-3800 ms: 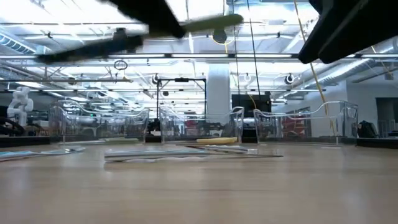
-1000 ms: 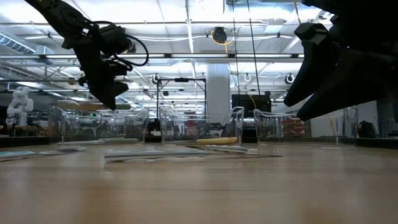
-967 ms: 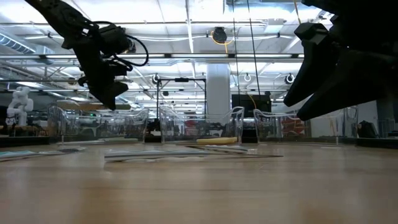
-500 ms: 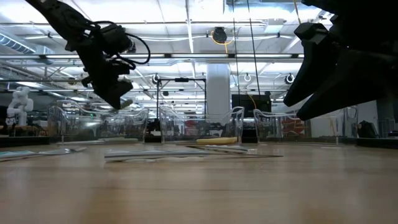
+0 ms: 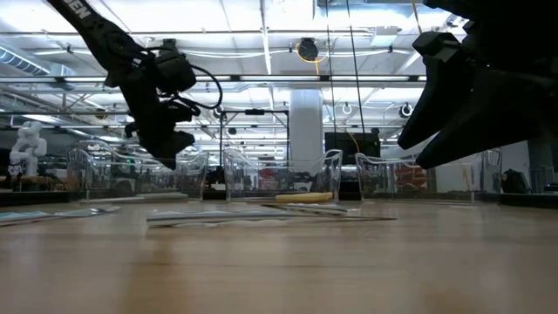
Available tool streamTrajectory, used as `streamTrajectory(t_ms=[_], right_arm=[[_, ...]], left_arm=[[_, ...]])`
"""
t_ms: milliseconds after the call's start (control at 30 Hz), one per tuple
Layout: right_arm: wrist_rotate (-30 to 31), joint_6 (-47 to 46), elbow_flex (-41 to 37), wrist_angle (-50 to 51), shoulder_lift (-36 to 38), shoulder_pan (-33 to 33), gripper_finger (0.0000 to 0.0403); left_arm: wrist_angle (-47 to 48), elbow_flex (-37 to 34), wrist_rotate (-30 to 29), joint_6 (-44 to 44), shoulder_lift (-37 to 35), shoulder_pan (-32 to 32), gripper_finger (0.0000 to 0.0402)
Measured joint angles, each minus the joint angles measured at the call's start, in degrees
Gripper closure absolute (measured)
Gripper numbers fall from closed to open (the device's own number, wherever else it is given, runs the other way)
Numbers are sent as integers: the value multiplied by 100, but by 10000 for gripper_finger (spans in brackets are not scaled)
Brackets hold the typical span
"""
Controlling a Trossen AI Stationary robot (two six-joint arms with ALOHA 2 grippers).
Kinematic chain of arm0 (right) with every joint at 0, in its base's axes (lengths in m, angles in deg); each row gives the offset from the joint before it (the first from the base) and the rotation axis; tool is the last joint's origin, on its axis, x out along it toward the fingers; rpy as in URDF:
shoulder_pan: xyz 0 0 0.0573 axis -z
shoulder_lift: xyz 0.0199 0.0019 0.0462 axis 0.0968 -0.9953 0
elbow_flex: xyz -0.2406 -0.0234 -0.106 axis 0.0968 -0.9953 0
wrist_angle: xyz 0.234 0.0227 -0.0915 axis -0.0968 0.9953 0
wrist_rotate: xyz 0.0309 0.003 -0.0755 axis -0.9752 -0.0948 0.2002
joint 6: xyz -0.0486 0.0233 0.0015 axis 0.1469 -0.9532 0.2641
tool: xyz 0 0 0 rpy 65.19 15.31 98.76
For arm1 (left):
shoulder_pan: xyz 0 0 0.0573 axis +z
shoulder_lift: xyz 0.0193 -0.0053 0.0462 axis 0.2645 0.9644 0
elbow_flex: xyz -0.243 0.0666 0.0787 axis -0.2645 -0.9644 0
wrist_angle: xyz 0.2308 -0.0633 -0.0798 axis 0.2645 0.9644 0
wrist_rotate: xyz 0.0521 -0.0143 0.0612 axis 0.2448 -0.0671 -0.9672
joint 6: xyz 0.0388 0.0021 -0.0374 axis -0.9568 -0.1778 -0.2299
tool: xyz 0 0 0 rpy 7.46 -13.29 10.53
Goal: Sort silverware by color (type)
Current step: Put the bottom right blue table knife into the right transparent bin
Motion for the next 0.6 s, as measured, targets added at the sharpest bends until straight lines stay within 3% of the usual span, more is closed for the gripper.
streamTrajectory(t_ms=[300,600], right_arm=[[0,2,0,-27,0,0,248],[0,22,0,-264,0,65,248]], left_arm=[[29,115,-25,131,-740,-993,320],[391,117,-33,1015,-1251,-2782,320]])
